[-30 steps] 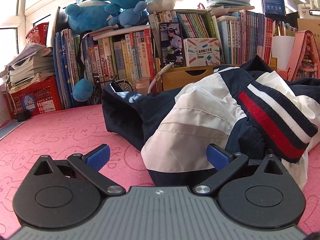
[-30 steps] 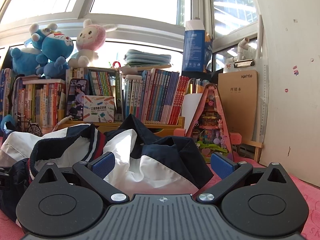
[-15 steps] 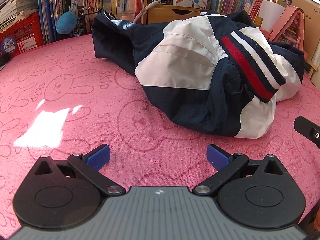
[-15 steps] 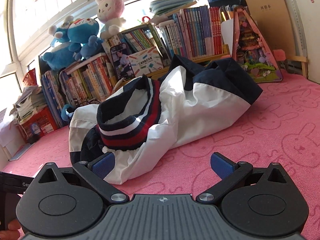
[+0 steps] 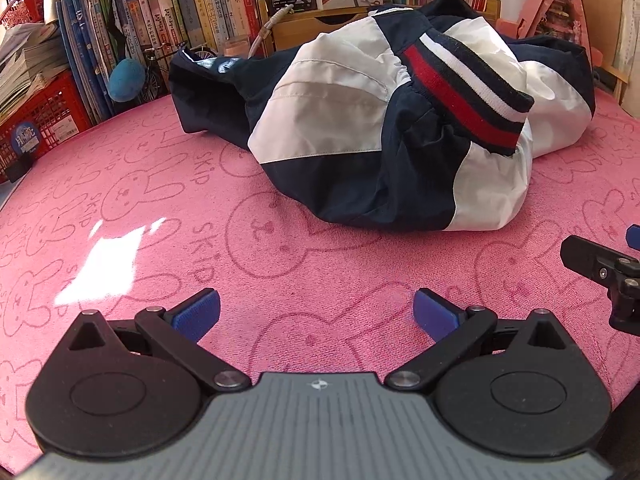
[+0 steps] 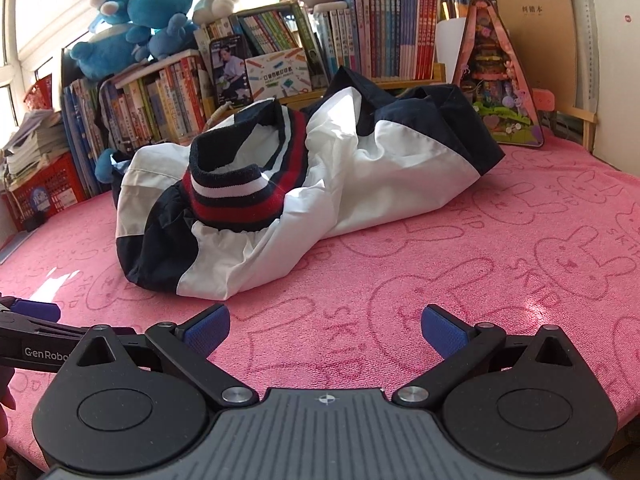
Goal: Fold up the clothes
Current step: 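Move both grippers toward the crumpled navy-and-white jacket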
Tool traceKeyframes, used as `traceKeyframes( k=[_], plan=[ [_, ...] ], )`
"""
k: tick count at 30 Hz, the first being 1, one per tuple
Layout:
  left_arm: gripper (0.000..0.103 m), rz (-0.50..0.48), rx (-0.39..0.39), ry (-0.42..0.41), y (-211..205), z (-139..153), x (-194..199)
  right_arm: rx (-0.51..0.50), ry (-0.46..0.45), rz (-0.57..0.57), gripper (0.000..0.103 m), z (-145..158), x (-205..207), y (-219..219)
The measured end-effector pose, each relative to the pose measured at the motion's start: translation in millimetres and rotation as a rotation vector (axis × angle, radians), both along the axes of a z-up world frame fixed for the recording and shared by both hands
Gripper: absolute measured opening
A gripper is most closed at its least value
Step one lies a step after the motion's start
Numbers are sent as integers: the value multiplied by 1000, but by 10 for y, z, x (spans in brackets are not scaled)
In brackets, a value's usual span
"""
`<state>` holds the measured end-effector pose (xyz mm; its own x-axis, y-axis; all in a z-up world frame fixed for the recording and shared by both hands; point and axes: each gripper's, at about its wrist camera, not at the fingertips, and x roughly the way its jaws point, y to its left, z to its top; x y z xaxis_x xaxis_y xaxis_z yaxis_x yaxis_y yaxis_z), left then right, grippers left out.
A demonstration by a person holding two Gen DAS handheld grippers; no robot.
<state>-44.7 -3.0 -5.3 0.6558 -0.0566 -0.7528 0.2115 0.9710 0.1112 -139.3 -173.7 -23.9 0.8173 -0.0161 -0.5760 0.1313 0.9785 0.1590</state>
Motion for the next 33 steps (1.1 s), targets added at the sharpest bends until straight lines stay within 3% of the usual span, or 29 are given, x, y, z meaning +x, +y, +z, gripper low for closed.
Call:
traceKeyframes(
  k=[8, 15, 23, 30, 33],
  plan=[
    [103, -2, -20, 6, 4, 4, -15, -32, 3, 30, 103, -6, -1, 97],
    [103, -44, -148, -27, 51, 150, -120, -47, -72, 39, 103, 132, -72, 133],
    [103, -47, -146, -32, 33, 185, -127, -31, -68, 19, 103, 159, -79, 105],
    [103, -32, -136, -25, 52, 161, -120, 136, -110, 10, 103, 198, -95, 11],
    [103, -25, -140, -23, 73, 168, -110, 119, -178, -66, 103, 242, -159, 3]
  ],
)
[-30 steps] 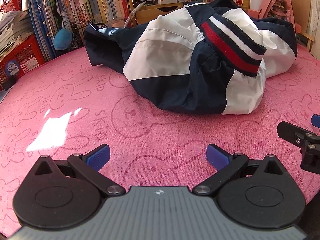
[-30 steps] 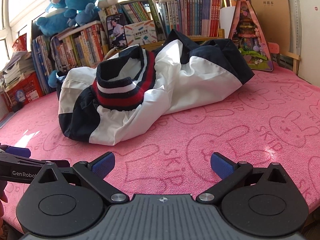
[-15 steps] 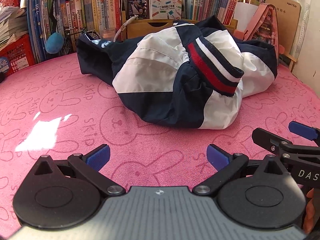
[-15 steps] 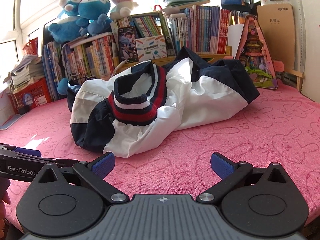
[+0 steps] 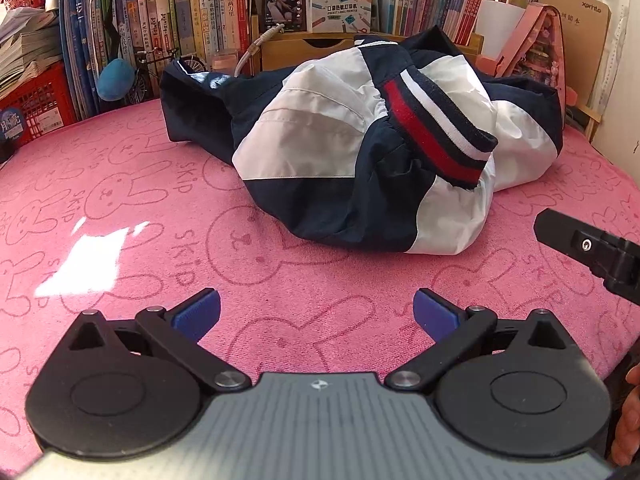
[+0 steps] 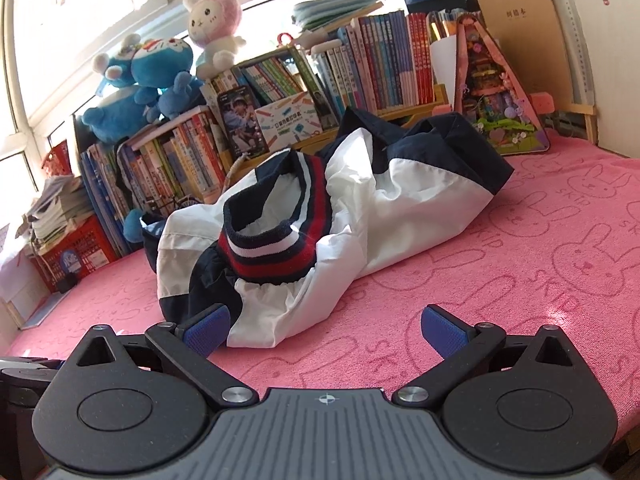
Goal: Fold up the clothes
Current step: 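Move both grippers toward the crumpled navy-and-white jacket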
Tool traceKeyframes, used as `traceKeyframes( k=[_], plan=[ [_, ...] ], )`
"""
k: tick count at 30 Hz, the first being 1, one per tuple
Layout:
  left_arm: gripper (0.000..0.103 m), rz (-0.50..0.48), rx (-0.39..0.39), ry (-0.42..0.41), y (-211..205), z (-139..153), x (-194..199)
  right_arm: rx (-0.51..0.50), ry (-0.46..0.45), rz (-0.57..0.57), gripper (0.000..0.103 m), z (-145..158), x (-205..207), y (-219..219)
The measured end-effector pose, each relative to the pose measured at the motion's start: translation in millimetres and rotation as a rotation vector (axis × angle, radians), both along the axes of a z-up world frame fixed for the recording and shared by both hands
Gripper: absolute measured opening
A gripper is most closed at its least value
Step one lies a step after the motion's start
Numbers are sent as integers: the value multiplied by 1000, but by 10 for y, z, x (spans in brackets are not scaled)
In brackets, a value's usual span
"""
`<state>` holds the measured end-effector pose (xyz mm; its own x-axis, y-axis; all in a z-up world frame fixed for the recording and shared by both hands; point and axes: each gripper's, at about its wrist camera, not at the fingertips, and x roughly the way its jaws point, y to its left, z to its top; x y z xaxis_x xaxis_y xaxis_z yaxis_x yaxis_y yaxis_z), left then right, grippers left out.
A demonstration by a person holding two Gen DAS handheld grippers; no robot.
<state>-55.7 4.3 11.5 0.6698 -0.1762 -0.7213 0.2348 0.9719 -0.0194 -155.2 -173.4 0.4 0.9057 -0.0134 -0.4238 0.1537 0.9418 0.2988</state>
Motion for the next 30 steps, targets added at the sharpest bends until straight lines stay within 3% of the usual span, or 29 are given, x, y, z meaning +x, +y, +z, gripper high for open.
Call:
traceKeyframes(
  k=[2, 5, 10, 13, 17, 20, 24, 30],
  plan=[
    [103, 9, 2, 1, 14, 0, 9, -50, -35, -44, 103, 44, -44, 29],
    [103, 21, 1, 6, 32, -3, 22, -134, 18, -49, 103, 78, 8, 104],
    [103, 27, 1, 8, 59, 1, 26, -77, 113, 49, 103, -28, 148, 50],
    [103, 24, 12, 1, 59, 13, 38, -53, 89, 94, 103, -44, 162, -2],
    [103, 26, 24, -12, 63, 41, 71, -175, 41, 102, 103, 13, 147, 31],
    [103, 25, 19, -14, 62, 56, 103, -202, 70, 97, 103, -11, 189, -13],
    [103, 15, 16, -19, 34, 94, 174, -156, 198, 117, 103, -128, 255, -97],
    [103, -5, 32, -35, -65, 164, 284, -18, 211, 142, 103, -217, 200, -218]
  ],
)
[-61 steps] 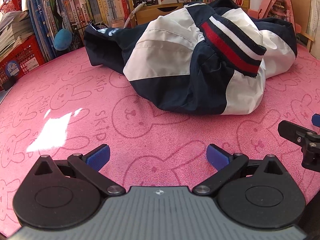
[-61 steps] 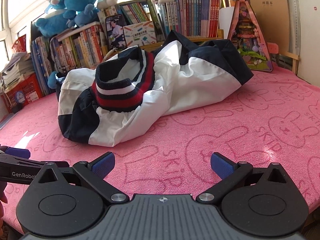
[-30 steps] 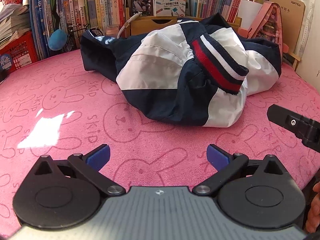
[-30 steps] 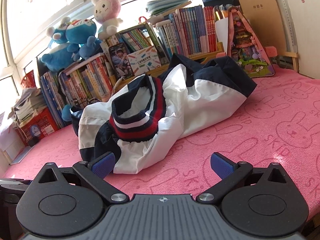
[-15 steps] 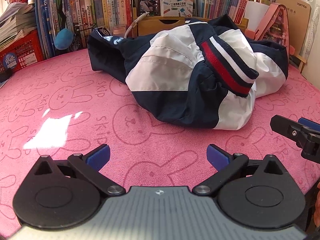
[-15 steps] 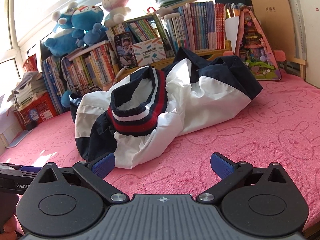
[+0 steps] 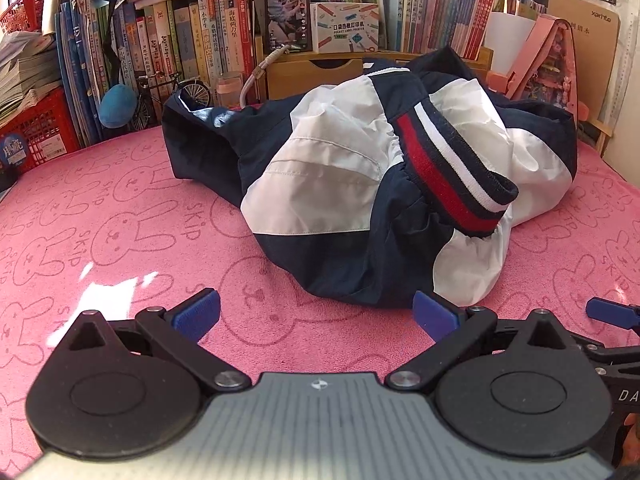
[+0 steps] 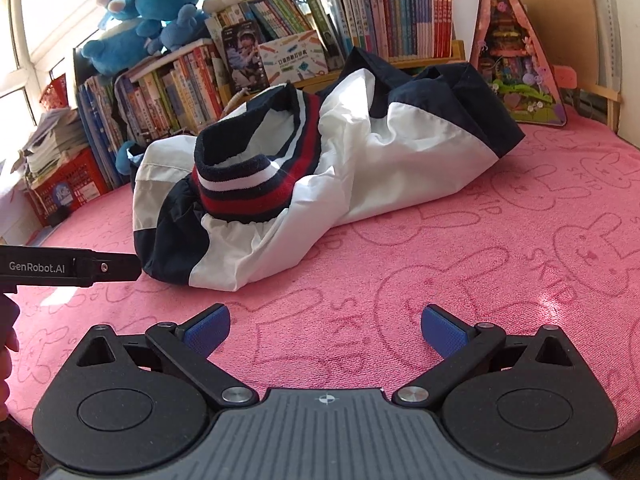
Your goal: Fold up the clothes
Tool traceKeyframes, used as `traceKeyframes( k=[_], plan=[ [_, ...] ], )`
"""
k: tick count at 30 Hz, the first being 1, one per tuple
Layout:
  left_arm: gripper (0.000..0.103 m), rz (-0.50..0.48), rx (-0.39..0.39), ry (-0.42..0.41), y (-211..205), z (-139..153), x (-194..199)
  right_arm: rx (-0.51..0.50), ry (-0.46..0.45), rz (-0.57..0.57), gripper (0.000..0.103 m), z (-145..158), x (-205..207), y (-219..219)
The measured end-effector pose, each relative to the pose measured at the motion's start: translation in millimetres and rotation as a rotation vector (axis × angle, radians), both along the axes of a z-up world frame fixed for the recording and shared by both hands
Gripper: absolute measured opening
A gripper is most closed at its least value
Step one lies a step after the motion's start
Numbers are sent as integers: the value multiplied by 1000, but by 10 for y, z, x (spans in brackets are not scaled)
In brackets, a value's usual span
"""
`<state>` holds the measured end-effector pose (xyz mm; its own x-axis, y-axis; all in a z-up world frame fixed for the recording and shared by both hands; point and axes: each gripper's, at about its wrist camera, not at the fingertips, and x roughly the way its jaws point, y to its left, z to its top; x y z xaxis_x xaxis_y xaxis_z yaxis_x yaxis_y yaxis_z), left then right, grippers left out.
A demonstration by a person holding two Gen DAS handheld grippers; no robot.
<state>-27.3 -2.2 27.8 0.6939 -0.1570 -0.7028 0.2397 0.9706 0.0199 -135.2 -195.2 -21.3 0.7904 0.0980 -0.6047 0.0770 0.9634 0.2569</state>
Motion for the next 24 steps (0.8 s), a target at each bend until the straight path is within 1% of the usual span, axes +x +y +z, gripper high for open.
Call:
traceKeyframes(
  k=[4, 10, 16, 20, 24],
  plan=[
    [103, -9, 8, 2, -52, -7, 23, -1, -4, -20, 103, 24, 19, -38],
    [103, -11, 27, 9, -94, -62, 35, 0, -5, 1, 103, 45, 65, -59],
    [103, -29, 5, 3, -128, -5, 119, -3, -44, 17, 103, 56, 46, -79],
    [103, -33, 13, -50, -171, 230, 308, -5, -70, 28, 103, 63, 34, -93],
    [103, -62, -16, -113, -295, 504, 575, -7, -96, 39, 103, 70, 21, -106]
  ],
)
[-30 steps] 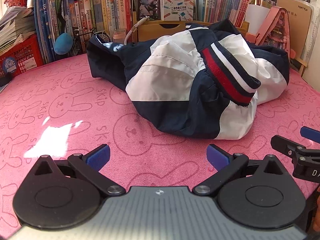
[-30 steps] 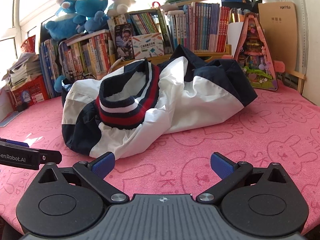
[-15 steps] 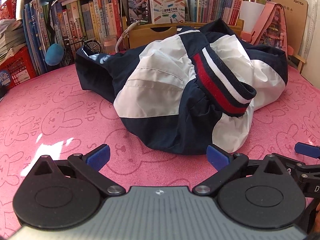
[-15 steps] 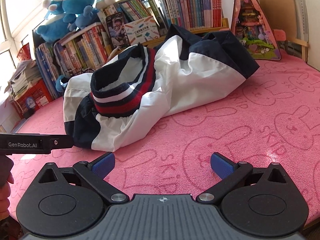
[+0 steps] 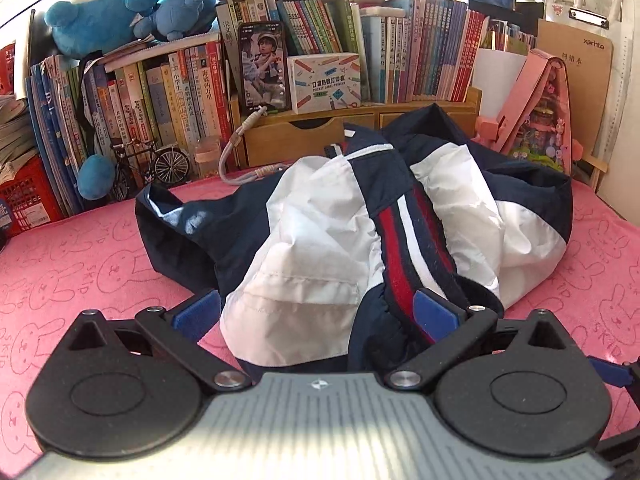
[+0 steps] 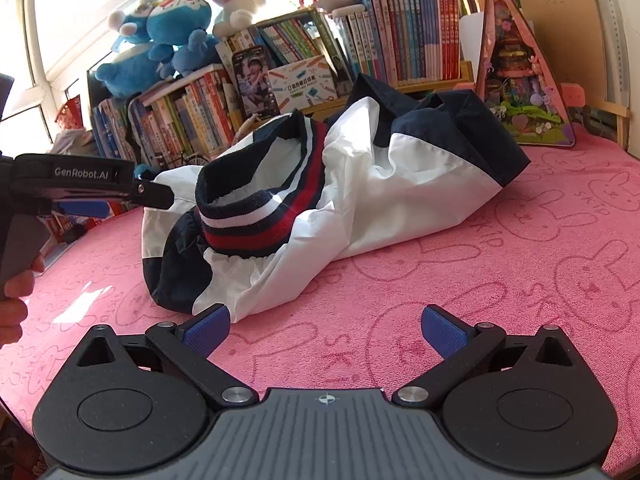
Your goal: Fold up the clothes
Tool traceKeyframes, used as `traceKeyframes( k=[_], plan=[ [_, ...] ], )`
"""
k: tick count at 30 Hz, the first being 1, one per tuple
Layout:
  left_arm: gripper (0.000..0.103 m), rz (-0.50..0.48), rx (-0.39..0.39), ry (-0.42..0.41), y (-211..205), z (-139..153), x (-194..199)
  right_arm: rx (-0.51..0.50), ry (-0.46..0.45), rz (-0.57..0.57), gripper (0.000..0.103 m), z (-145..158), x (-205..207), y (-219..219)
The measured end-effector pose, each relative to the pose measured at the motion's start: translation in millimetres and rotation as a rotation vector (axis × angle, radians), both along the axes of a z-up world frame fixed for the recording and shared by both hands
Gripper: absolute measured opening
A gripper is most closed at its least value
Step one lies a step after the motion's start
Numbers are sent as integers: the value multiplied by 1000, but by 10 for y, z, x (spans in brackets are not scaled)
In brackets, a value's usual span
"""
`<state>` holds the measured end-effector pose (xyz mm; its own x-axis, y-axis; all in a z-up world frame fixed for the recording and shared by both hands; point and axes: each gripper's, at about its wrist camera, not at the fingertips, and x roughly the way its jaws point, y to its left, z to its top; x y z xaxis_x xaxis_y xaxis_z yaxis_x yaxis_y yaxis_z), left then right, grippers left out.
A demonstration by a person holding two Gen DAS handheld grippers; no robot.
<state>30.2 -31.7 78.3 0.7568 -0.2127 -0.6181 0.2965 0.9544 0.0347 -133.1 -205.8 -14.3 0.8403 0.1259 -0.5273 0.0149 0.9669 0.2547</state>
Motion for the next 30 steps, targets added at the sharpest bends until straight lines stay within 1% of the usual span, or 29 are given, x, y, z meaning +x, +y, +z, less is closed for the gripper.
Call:
traceKeyframes(
  k=[3, 6, 9, 11, 14, 15, 17, 18, 19, 20, 23, 25, 26, 27, 28, 30],
  plan=[
    [103, -9, 16, 2, -150, 32, 251, -11, -9, 2, 103, -3, 0, -2],
    [103, -14, 82, 9, -349, -79, 471, -42, 11, -4, 103, -26, 8, 4],
    [103, 36, 167, 11, -510, -256, 678, -65, 17, -11, 103, -45, -9, 2],
    [103, 75, 175, 16, -531, -344, 809, -75, 22, -18, 103, -60, -19, 1],
    [103, 75, 69, 29, -411, -344, 874, -78, 27, -18, 103, -80, -12, 2],
    [103, 49, 11, 37, -358, -320, 850, -79, 27, -18, 103, -84, -6, 6],
    [103, -90, -145, 44, -249, -241, 706, -82, 25, -20, 103, -88, 7, 17],
    [103, -140, -182, 36, -213, -209, 632, -83, 25, -21, 103, -90, 20, 21],
    [103, -171, -188, 21, -197, -187, 558, -84, 26, -21, 103, -92, 34, 26],
    [103, -185, -176, 10, -198, -177, 513, -83, 29, -23, 103, -98, 49, 29],
    [103, -169, -65, 5, -245, -242, 402, -72, 39, -29, 103, -121, 84, 45],
    [103, -186, -40, -7, -229, -272, 300, -66, 43, -31, 103, -137, 93, 58],
    [103, -206, -39, -24, -207, -276, 225, -74, 41, -31, 103, -143, 86, 71],
    [103, -207, -23, -38, -215, -282, 175, -86, 42, -30, 103, -145, 82, 85],
    [103, -202, -3, -51, -230, -288, 131, -99, 43, -28, 103, -147, 79, 100],
    [103, -170, 69, -62, -317, -348, 120, -113, 48, -30, 103, -147, 83, 122]
  ],
)
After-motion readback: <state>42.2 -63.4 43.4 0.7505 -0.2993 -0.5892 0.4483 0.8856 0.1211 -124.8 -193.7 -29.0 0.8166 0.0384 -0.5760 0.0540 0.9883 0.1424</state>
